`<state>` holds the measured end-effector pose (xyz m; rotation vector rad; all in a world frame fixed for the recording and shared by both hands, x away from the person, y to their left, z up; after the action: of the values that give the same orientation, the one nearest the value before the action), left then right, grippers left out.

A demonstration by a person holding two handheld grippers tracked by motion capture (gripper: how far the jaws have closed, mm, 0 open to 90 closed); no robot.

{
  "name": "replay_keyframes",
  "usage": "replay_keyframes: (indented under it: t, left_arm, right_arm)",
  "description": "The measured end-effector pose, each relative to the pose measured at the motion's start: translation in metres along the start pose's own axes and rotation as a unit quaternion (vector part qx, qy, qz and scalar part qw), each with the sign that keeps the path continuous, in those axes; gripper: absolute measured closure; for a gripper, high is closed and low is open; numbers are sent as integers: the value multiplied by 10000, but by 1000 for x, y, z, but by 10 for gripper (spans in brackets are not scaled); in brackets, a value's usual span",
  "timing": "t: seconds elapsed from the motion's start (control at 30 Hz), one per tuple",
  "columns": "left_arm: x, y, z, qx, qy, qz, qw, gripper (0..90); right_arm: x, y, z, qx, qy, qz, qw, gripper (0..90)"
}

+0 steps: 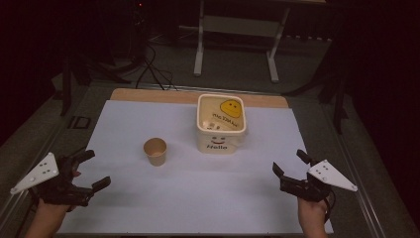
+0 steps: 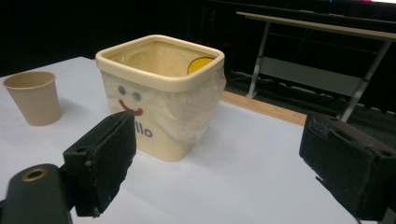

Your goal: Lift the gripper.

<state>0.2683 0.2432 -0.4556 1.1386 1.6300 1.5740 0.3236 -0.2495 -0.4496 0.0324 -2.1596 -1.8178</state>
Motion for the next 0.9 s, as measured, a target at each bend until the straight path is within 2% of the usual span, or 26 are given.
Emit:
replay_keyframes:
  t: [0.03, 0.07, 0.17, 0.33, 0.37, 0.43, 0.47, 0.6, 0.83, 0.9]
  left_arm:
    - [0, 0, 0, 0, 0, 0, 10000, 5]
    - [2, 1, -1, 30, -90, 28, 10000, 6]
    - [3, 1, -2, -2, -87, 48, 10000, 6]
    - [5, 1, -4, 134, -280, 162, 9994, 6]
    - [4, 2, -4, 120, -258, 198, 9994, 6]
    - [2, 4, -6, 158, -377, 294, 9987, 6]
    - [0, 5, -6, 119, -366, 366, 9986, 6]
    - [-8, 12, -9, 105, -569, 564, 9967, 8]
    - [-22, 29, -5, -28, -728, 842, 9938, 8]
    - [-26, 34, -3, -47, -787, 855, 9932, 13]
  right_arm:
    - [0, 0, 0, 2, -8, 12, 10000, 109]
    - [0, -1, 0, 15, -9, 3, 10000, 109]
    - [0, -1, 1, 12, 15, 20, 10000, 109]
    - [-1, -2, 4, -15, 126, 56, 9999, 109]
    - [0, -1, 4, -18, 111, 50, 9999, 109]
    - [0, -1, 4, -44, 136, 45, 9999, 109]
    - [1, 0, 4, -68, 111, 16, 9999, 109]
    - [1, 0, 6, -79, 168, 45, 9998, 109]
    - [2, 1, 9, -101, 275, 67, 9995, 109]
    - [2, 1, 9, -103, 261, 50, 9996, 109]
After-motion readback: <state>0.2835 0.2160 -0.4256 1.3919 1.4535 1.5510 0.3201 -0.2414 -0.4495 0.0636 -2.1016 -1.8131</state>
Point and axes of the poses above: each handheld gripper's, and its own axes: x roughly backward along the jaws, y roughly out of its top, z roughly to its left, the point moved 10 cm from there along -x, roughly forward along the jaws, and after that the axes turned 15 degrees about -y, right-handed, at the moved point
